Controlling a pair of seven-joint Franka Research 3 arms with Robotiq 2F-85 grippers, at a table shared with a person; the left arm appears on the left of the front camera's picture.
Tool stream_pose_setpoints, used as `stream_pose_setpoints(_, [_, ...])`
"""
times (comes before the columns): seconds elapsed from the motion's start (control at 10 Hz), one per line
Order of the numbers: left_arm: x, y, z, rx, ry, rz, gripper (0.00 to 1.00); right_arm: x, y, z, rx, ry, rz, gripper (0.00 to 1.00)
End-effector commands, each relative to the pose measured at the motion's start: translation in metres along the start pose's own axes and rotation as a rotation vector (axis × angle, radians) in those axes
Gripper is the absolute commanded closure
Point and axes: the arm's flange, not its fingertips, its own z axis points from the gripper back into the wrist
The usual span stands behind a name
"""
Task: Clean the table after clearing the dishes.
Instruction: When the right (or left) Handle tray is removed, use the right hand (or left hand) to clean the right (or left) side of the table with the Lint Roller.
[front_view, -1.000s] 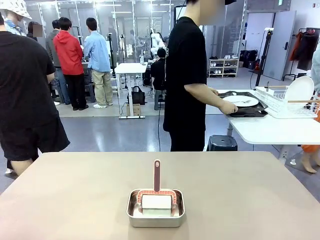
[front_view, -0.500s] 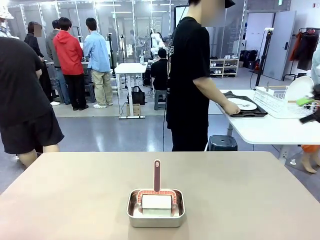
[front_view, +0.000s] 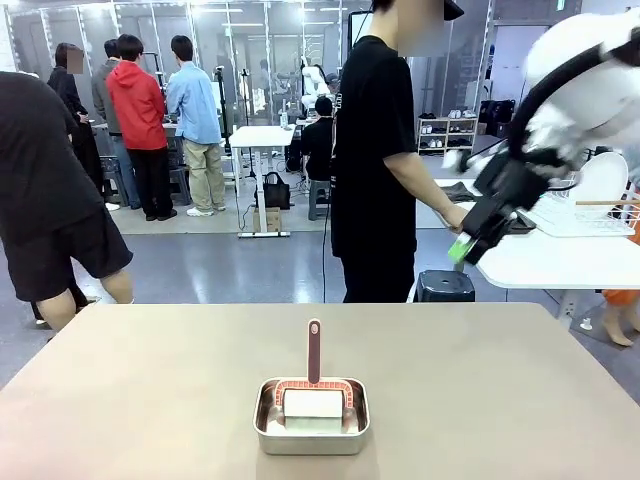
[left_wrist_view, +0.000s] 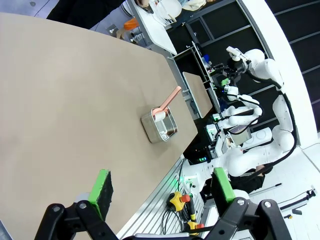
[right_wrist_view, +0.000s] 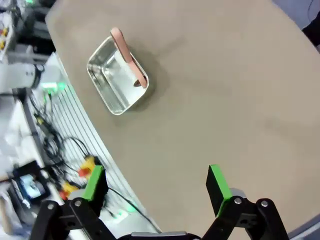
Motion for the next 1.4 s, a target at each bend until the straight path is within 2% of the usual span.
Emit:
stream_pose_setpoints(0.0, [-0.003,-0.004,-0.001,0.009,-0.011,-0.009,0.0,0.002,0.019,-0.049,-0.102,0.097,0.115,0.0])
stream_pose_setpoints(0.3, [-0.003,-0.004,-0.001,0.009,-0.011,-0.009,0.0,0.013,0.057,-0.104,-0.128,0.211,0.233,0.0])
stream_pose_setpoints(0.5, [-0.003,-0.004,-0.001,0.009,-0.011,-0.009,0.0,0.014,0.066,-0.105,-0.115,0.215,0.228,0.0])
stream_pose_setpoints(1.2, [-0.003,-0.004,-0.001,0.009,-0.011,-0.009,0.0,0.02,0.063,-0.114,-0.101,0.227,0.214,0.0])
stream_pose_setpoints(1.3, [-0.003,-0.004,-0.001,0.009,-0.011,-0.009,0.0,0.037,0.064,-0.125,-0.102,0.266,0.318,0.0])
